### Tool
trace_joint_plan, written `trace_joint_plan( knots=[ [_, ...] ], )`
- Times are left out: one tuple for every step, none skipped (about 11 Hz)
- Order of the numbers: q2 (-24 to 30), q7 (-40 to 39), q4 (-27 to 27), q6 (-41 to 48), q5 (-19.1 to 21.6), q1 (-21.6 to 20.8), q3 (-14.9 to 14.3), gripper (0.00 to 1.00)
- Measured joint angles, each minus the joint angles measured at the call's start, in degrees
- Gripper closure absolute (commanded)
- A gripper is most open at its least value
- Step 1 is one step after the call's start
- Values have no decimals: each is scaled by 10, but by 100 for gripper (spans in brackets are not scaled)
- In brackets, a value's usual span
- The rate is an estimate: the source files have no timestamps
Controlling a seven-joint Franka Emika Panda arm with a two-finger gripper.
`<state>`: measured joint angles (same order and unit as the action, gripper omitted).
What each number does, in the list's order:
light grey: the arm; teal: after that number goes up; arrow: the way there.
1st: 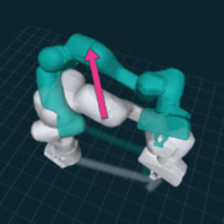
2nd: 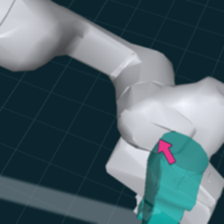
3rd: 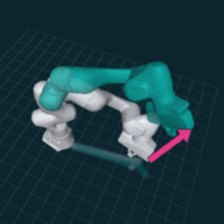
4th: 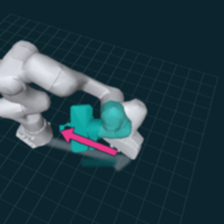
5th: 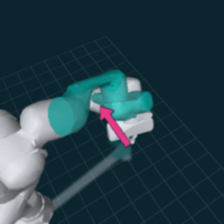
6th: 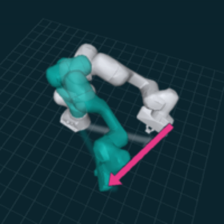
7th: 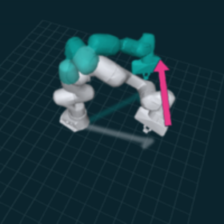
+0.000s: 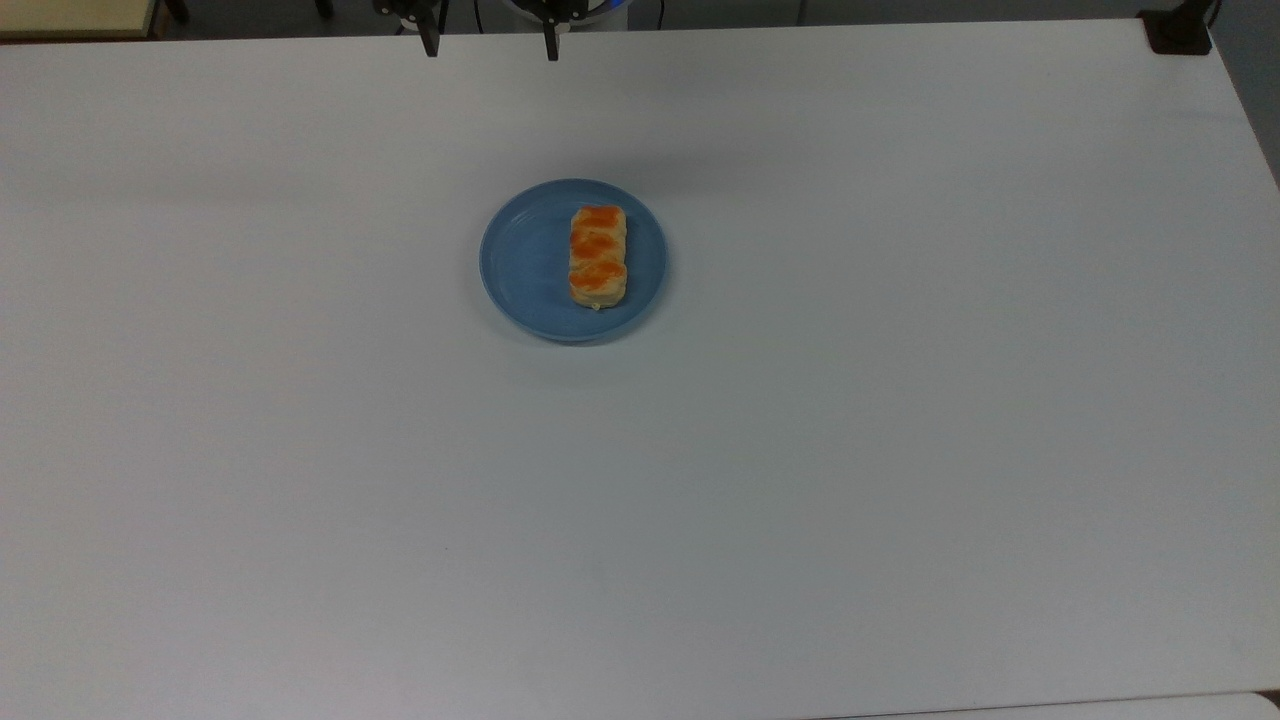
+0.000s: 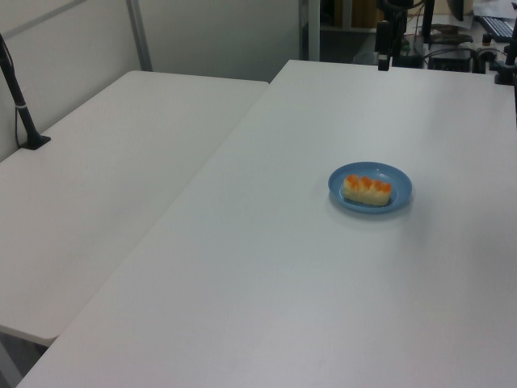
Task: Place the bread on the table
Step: 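Move the gripper down toward the bread roll on the blue plate, then lower the open gripper around the bread roll and close it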
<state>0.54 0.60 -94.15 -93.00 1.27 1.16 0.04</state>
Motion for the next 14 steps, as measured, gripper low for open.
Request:
trace_joint_plan(
  knots=[
    [0,0,0,0,0,-1,0,0],
    [0,-1,0,0,0,-1,0,0],
    [-1,-1,0,0,0,-3,0,0],
    [-2,-1,0,0,0,-4,0,0],
    [-2,-1,0,0,0,-6,0,0],
    [-3,-1,0,0,0,-8,0,0],
    [-4,-1,0,0,0,-9,0,0],
    [-7,-3,-3,0,0,-14,0,0],
    [-12,-3,-11,-1,0,-28,-5,0],
    [-21,-3,-26,-14,0,-49,-15,0],
    [-30,-3,-46,-37,0,-66,-23,0],
    [-38,-3,-69,-62,0,-77,-27,0],
    [-46,-3,-94,-89,-4,-86,-29,0],
    [-56,-3,-120,-120,-13,-95,-30,0]
  ],
)
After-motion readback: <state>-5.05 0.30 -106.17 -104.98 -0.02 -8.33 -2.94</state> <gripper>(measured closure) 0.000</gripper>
